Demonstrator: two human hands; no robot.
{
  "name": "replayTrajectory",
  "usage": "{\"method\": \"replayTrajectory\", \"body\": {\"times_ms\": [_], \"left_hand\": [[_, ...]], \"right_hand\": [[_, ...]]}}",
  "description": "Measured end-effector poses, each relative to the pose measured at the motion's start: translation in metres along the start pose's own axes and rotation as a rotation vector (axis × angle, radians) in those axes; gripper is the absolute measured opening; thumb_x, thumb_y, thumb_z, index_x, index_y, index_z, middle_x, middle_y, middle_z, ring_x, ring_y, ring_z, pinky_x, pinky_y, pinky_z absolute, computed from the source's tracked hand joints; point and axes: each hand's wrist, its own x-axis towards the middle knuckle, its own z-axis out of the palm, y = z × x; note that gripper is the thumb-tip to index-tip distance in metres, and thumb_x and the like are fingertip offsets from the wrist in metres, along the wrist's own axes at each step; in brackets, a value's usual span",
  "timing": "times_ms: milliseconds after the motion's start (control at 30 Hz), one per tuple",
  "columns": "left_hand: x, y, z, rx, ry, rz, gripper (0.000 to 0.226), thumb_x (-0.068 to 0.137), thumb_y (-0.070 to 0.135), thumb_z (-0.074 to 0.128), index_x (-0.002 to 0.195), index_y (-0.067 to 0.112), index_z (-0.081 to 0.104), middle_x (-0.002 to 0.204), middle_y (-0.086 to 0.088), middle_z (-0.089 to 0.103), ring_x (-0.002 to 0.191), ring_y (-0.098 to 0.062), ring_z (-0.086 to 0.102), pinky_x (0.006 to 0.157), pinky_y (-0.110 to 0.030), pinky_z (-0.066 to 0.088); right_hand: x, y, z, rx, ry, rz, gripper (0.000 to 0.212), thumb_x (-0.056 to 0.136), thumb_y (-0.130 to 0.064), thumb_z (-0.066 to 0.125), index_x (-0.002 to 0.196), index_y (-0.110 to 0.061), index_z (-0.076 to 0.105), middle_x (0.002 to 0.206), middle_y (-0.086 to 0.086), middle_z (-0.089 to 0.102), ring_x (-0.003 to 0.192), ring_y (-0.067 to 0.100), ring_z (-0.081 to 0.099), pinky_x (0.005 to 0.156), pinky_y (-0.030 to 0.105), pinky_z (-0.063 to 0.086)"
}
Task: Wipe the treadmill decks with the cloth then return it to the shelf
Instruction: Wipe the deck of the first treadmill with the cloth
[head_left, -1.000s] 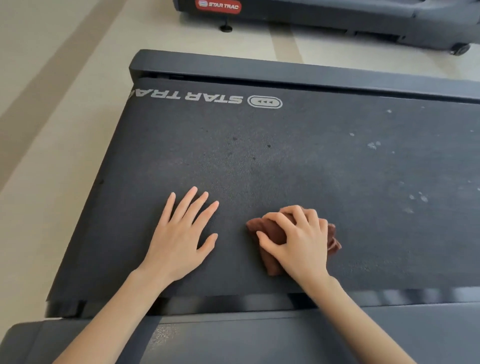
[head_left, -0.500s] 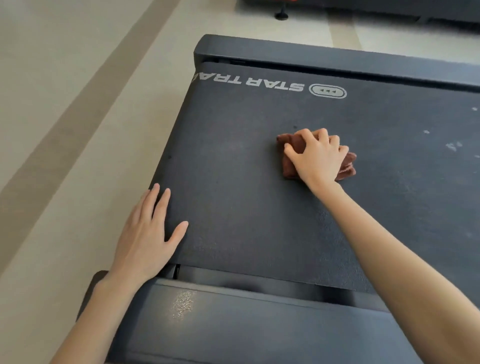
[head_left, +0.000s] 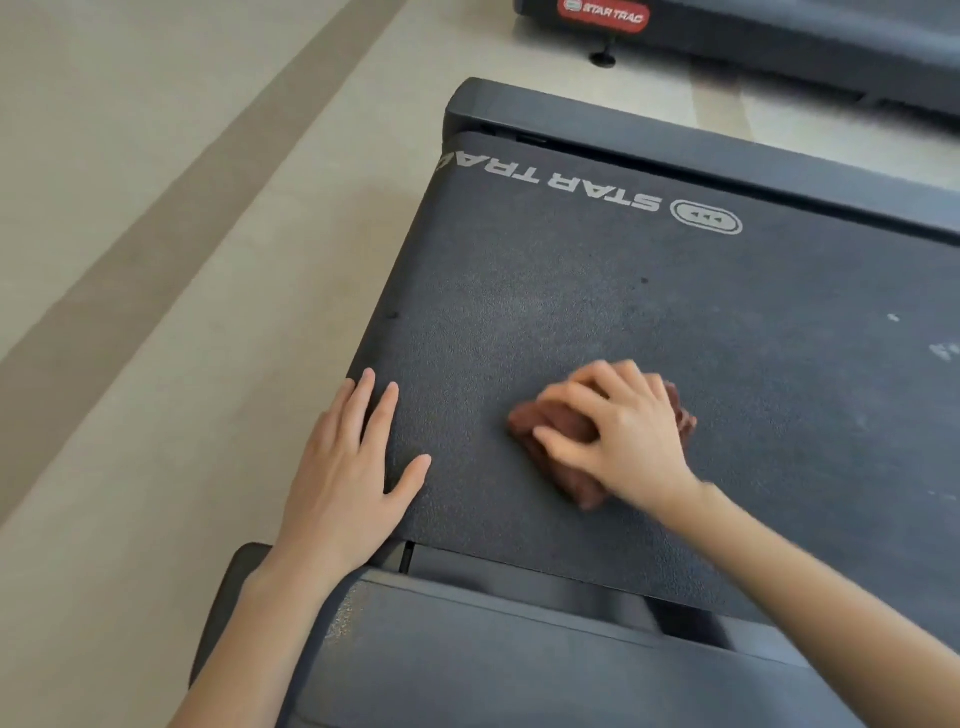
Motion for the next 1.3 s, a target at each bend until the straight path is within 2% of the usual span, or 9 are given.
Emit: {"method": "replayTrajectory", "body": {"times_ms": [167,267,467,633,733,833,933,1133,1300], "left_hand": [[-0.003,-0.013,-0.002,-0.056,-0.023,0.028,0.074,0.09,0.062,0.028,0.148,0.017,0.016,0.157,0.004,0.003,0.144,-0.013,0.005,0.114,-0.028,0.01],[-0.011,-0.026,-0.008,-0.098,-0.061,-0.028,0.077,0.082,0.065,0.018,0.148,0.028,0.006,0.156,0.013,-0.004,0.142,-0.005,0.005,0.11,-0.026,0.022],[-0.025,-0.032,-0.012,-0.138,-0.055,-0.125,0.077,0.08,0.067,0.018,0.148,0.034,0.005,0.154,0.021,0.004,0.138,-0.001,0.02,0.098,-0.024,0.037],[-0.022,-0.032,-0.013,-0.2,-0.046,-0.155,0.069,0.086,0.06,0.031,0.147,0.036,0.009,0.151,0.027,0.008,0.135,0.003,0.021,0.098,-0.021,0.034],[-0.02,-0.034,-0.017,-0.204,-0.008,-0.18,0.06,0.089,0.052,0.038,0.145,0.036,0.024,0.148,0.027,0.021,0.132,0.002,0.029,0.096,-0.021,0.035],[-0.021,-0.031,-0.02,-0.146,0.114,-0.229,0.046,0.088,0.032,0.056,0.133,0.024,0.05,0.137,0.013,0.048,0.121,-0.011,0.05,0.089,-0.029,0.045],[-0.022,-0.032,-0.021,-0.128,0.248,-0.3,0.042,0.083,0.015,0.065,0.125,0.014,0.059,0.128,-0.001,0.059,0.112,-0.022,0.059,0.086,-0.039,0.049],[-0.022,-0.035,-0.024,-0.161,0.286,-0.416,0.045,0.084,0.003,0.054,0.128,0.013,0.055,0.132,-0.002,0.055,0.117,-0.026,0.054,0.089,-0.041,0.047],[-0.024,-0.035,-0.024,-0.133,0.243,-0.363,0.057,0.077,-0.008,0.05,0.13,0.012,0.053,0.134,-0.002,0.054,0.116,-0.027,0.054,0.086,-0.041,0.048]], "right_hand": [[0.087,0.019,0.027,-0.084,0.044,0.417,0.036,0.084,-0.058,0.054,0.11,-0.035,0.062,0.116,0.002,0.053,0.108,0.033,0.045,0.089,0.042,0.031],[0.088,-0.001,0.032,-0.106,0.057,0.546,0.035,0.086,-0.056,0.051,0.11,-0.033,0.06,0.118,0.006,0.052,0.107,0.035,0.043,0.089,0.044,0.029],[0.004,-0.072,0.015,0.068,0.008,-0.052,0.026,0.078,-0.053,0.058,0.097,-0.036,0.065,0.101,-0.004,0.057,0.093,0.026,0.05,0.077,0.039,0.036],[0.048,-0.049,0.014,0.149,-0.111,-0.476,0.029,0.081,-0.052,0.062,0.098,-0.031,0.071,0.098,-0.001,0.061,0.087,0.024,0.055,0.073,0.039,0.04],[0.099,-0.043,0.03,0.108,-0.08,-0.311,0.036,0.081,-0.055,0.054,0.1,-0.029,0.07,0.1,0.0,0.06,0.089,0.027,0.054,0.076,0.039,0.04],[0.154,-0.046,0.053,0.02,0.006,0.021,0.034,0.081,-0.056,0.056,0.105,-0.034,0.065,0.108,-0.001,0.056,0.102,0.029,0.049,0.085,0.039,0.034],[0.189,-0.061,0.069,-0.065,0.012,0.225,0.036,0.082,-0.058,0.052,0.106,-0.034,0.063,0.115,0.002,0.055,0.108,0.033,0.046,0.088,0.042,0.032],[0.138,-0.1,0.057,-0.055,-0.017,0.007,0.037,0.079,-0.059,0.052,0.103,-0.034,0.066,0.108,0.0,0.056,0.101,0.031,0.047,0.083,0.041,0.032],[0.046,-0.135,0.035,0.197,-0.043,-0.272,0.027,0.074,-0.052,0.061,0.092,-0.033,0.069,0.096,-0.004,0.059,0.09,0.028,0.052,0.079,0.042,0.038]]}}
